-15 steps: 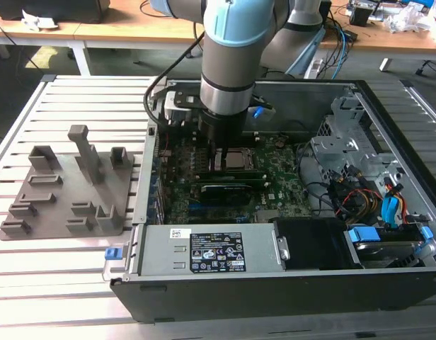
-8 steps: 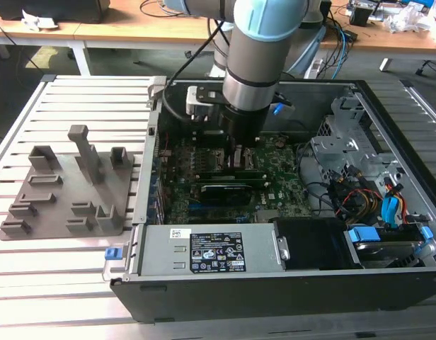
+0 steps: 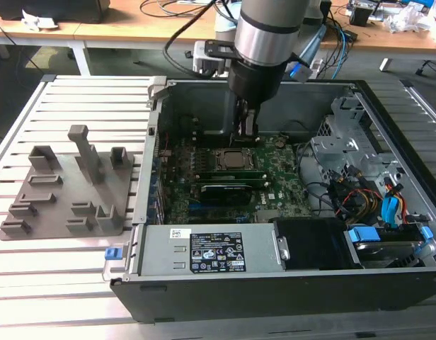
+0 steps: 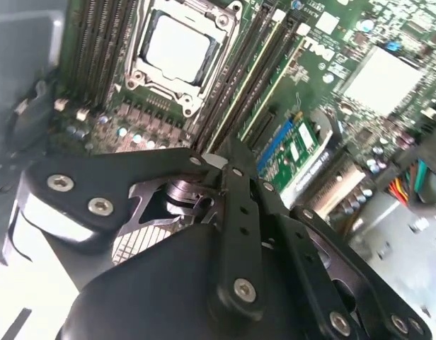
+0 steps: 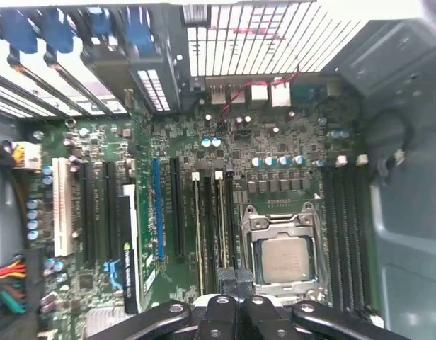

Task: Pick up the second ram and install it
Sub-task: 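Press down the second ram until it locks into place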

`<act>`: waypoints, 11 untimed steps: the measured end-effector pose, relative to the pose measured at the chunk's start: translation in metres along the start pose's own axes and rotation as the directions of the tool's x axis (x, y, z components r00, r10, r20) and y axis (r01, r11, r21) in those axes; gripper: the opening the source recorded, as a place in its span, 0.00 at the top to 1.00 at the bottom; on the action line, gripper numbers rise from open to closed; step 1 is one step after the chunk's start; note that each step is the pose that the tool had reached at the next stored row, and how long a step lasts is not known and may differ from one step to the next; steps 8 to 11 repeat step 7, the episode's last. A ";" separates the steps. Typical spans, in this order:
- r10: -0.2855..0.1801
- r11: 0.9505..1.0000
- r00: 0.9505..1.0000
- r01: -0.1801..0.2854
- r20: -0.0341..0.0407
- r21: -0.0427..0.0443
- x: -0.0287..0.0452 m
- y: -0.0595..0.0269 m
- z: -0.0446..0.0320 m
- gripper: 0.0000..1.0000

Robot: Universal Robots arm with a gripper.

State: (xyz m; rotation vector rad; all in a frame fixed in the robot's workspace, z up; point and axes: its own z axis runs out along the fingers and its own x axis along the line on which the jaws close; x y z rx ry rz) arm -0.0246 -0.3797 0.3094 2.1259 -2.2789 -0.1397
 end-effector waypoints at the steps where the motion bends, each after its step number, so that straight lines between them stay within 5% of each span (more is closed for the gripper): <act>1: 0.000 1.000 1.000 0.000 0.000 0.000 -0.0002 0.0004 -0.0054 0.89; 11: 0.000 1.000 1.000 0.000 0.000 0.000 -0.0003 0.0005 -0.0063 0.89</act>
